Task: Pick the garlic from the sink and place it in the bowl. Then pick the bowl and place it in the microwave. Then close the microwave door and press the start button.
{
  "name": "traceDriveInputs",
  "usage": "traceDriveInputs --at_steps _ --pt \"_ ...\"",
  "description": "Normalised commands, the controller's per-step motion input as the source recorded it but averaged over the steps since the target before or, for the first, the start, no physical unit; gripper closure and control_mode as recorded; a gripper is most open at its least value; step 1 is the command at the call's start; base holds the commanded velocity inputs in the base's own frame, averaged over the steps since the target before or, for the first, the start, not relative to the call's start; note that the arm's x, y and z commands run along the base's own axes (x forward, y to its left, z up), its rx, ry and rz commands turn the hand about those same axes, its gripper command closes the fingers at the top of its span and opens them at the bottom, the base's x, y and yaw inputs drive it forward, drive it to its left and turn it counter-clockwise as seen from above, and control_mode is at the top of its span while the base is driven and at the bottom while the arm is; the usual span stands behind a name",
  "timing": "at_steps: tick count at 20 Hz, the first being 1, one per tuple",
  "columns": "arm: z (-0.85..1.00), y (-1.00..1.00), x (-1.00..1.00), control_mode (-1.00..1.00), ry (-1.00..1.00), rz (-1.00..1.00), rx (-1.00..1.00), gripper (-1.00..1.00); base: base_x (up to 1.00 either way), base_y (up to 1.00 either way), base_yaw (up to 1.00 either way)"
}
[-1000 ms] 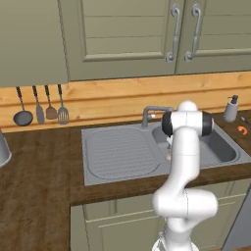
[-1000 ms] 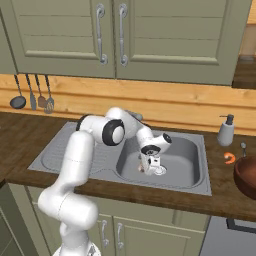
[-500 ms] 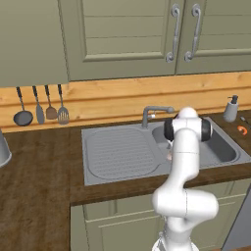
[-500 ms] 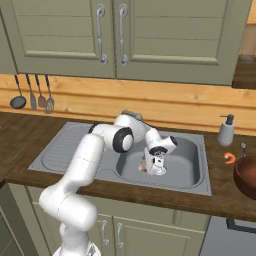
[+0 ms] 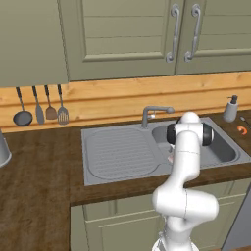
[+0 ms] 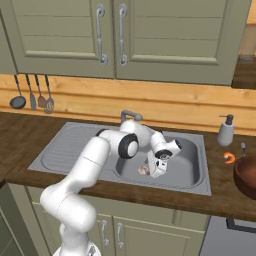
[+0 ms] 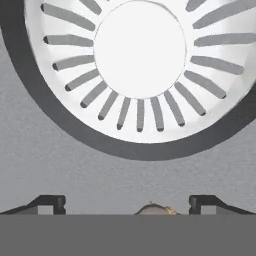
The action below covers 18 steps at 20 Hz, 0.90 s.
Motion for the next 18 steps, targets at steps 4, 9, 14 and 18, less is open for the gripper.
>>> traceDriveInputs --at_steps 4,9,14,18 --pt "-0.48 0.62 -0.01 -1.00 0.00 -0.02 0.00 -1.00 0.00 0.00 0.00" --pt "-0.34 0.47 -0.05 -1.00 0.00 -0.02 0.00 -1.00 0.00 0.00 0.00" --pt "-0.18 0.44 -0.28 -1.00 0.00 0.00 0.00 -1.00 0.00 0.00 0.00" --pt "-0.04 0.47 -0.15 -1.00 0.00 0.00 0.00 -1.00 0.00 0.00 0.00"
